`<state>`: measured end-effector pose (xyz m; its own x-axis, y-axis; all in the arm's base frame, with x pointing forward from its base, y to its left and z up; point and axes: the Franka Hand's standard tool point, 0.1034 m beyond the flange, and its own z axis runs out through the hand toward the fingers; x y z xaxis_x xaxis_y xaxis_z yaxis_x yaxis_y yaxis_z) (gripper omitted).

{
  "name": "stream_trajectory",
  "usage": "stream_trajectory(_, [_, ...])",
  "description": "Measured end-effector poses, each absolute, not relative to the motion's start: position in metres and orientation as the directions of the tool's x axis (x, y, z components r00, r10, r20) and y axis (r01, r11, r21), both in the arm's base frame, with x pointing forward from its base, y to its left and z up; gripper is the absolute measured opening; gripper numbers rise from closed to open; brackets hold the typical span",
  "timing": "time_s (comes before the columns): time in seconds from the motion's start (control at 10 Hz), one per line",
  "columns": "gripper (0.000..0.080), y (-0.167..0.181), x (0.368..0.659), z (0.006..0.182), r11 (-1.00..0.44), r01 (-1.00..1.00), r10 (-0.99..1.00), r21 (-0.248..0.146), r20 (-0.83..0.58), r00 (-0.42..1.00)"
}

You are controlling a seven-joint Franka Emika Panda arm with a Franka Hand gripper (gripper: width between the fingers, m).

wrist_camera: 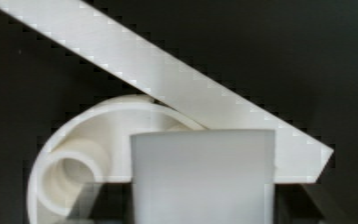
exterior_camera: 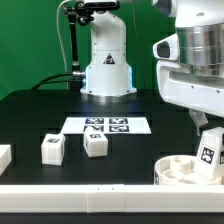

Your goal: Assemble stool

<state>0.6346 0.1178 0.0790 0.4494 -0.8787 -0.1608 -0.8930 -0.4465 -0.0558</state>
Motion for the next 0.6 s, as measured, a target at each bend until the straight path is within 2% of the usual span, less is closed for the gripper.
stream_trajectory(0.1, [0.0337,0.1183,0.6346,0.079,-0.427,-0.903,-0.888,-0.052,-0.163,0.43])
stream_trajectory(0.3, [0.0337,0.1186,0.6353,0.0794,-0.292,-0.956,-0.939,-0.041,-0.18,0.295])
stream_trajectory(0.4, [0.0337,0.1132,0.6361,0.0806,-0.076,-0.996,-0.975,-0.055,-0.206,0.086])
stream_trajectory(0.5, [0.0337,0.1105,0.6316,0.08,0.01,-0.998,-0.976,-0.058,-0.216,0.003])
stream_trajectory(0.6, [0.0337,0.1114,0.632,0.0797,0.156,-0.986,-0.961,-0.063,-0.242,-0.136])
